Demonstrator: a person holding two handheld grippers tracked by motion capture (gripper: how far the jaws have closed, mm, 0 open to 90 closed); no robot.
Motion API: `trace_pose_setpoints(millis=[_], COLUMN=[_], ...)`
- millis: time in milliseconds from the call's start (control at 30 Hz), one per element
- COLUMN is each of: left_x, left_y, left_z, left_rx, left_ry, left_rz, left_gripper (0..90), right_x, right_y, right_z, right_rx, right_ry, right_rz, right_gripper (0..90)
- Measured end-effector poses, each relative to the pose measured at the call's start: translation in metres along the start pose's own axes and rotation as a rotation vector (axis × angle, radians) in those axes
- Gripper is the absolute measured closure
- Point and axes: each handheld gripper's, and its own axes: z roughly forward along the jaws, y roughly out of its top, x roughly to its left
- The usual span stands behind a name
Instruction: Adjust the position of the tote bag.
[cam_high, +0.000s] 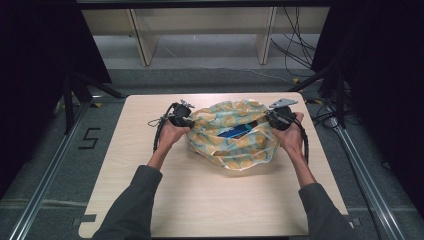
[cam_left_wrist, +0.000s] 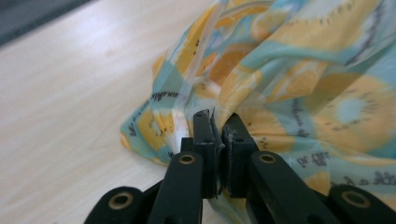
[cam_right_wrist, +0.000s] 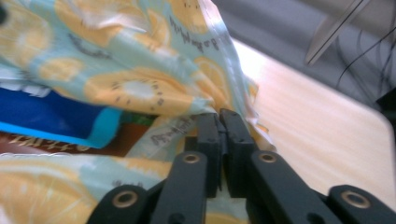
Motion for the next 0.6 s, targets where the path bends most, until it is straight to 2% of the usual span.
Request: trace_pose_setpoints(millis=[100,133,167,200,300,367,400,433,467,500,533,567,600], left_x=[0.008,0.011,0.014,0.016,0.009,-0.001,-0.007,-0.014,-0.019,-0.027,-0.037,-0.045,-0.050], left_y=[-0.002,-0.004,-0.005,-0.005,-0.003,0.002,0.006,0.011,0.014,0.019,0.026,0.031,0.034], left_z=[-0.001,-0.002,-0.004,-0.006,-0.018,-0.033,-0.041,-0.050,-0.056,-0.062,-0.070,-0.075,-0.077], left_rx=[-0.005,-0.010,-0.011,-0.014,0.000,-0.029,-0.047,-0.063,-0.067,-0.069,-0.100,-0.120,-0.133], left_ry=[-0.016,-0.013,-0.021,-0.017,-0.021,-0.013,-0.006,0.000,0.003,0.006,0.001,-0.003,-0.009], left_rz=[-0.032,-0.046,-0.064,-0.072,-0.027,0.000,0.016,0.039,0.061,0.086,0.119,0.151,0.190], left_gripper=[85.0,84.6,83.6,83.6,75.1,64.9,58.9,48.3,43.6,43.6,41.1,45.4,45.4], right_x=[-0.005,-0.007,-0.011,-0.011,-0.012,-0.012,-0.012,-0.009,-0.007,-0.007,-0.002,0.001,0.007], right_y=[-0.004,-0.006,-0.010,-0.010,-0.015,-0.014,-0.012,-0.007,-0.004,-0.004,-0.001,0.002,0.004], right_z=[0.008,0.008,0.009,0.009,0.009,0.004,0.000,-0.011,-0.016,-0.016,-0.024,-0.030,-0.036], right_rx=[0.012,0.039,0.090,0.090,0.081,0.068,0.040,0.000,-0.007,-0.007,-0.003,-0.038,-0.053], right_ry=[-0.002,0.010,0.037,0.037,0.042,0.060,0.058,0.065,0.074,0.074,0.088,0.104,0.119], right_rz=[0.006,0.031,0.089,0.089,0.122,0.128,0.114,0.088,0.078,0.078,0.101,0.080,0.093], right_gripper=[83.7,82.8,79.3,79.3,74.8,69.6,67.4,65.2,63.5,63.5,62.1,62.0,62.5])
